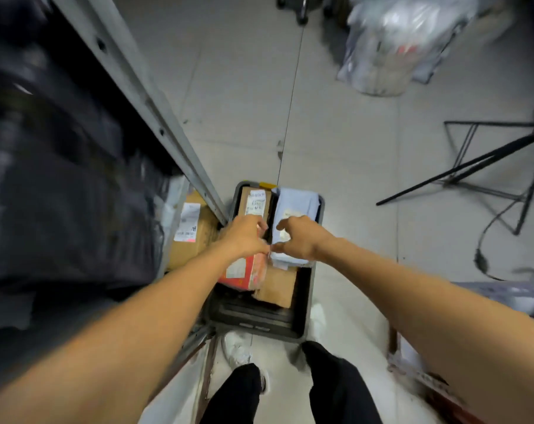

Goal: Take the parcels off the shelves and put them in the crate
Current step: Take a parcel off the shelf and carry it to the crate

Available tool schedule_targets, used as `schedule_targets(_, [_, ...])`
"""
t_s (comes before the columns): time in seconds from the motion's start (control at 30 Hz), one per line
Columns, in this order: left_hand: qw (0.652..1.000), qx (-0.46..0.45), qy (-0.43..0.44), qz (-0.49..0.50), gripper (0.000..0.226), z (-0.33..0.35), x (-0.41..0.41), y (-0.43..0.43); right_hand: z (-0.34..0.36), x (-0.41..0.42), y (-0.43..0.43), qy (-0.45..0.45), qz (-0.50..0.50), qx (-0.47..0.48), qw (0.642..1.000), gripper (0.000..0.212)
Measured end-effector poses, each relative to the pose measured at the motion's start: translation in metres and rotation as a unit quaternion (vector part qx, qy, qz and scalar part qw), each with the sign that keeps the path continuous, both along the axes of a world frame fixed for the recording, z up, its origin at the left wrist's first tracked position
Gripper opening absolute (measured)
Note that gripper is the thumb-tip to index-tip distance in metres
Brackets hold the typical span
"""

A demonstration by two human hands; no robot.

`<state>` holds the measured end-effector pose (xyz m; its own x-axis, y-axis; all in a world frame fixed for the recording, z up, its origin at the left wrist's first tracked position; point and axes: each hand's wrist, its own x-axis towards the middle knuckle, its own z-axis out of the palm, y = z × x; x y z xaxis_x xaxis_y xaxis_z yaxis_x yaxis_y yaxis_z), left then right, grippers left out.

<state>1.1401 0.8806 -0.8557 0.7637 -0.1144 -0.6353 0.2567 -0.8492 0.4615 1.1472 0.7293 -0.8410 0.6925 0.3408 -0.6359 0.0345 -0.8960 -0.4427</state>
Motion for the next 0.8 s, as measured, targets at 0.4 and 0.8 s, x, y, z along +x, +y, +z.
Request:
schedule_targets(0.4, [0.983, 0.091, -0.149, 0.063, 0.059, 0.267, -0.070, -0.021, 0.276, -0.020, -0.049, -0.187, 0.180, -0.048, 0.964, 0.066])
schedule_targets(0.8, [0.941, 0.201, -0.157, 0.221, 0.053, 0.361, -0.266, -0.038, 0.376, -0.163, -0.027, -0.271, 0.426, 0.003, 0.863, 0.058])
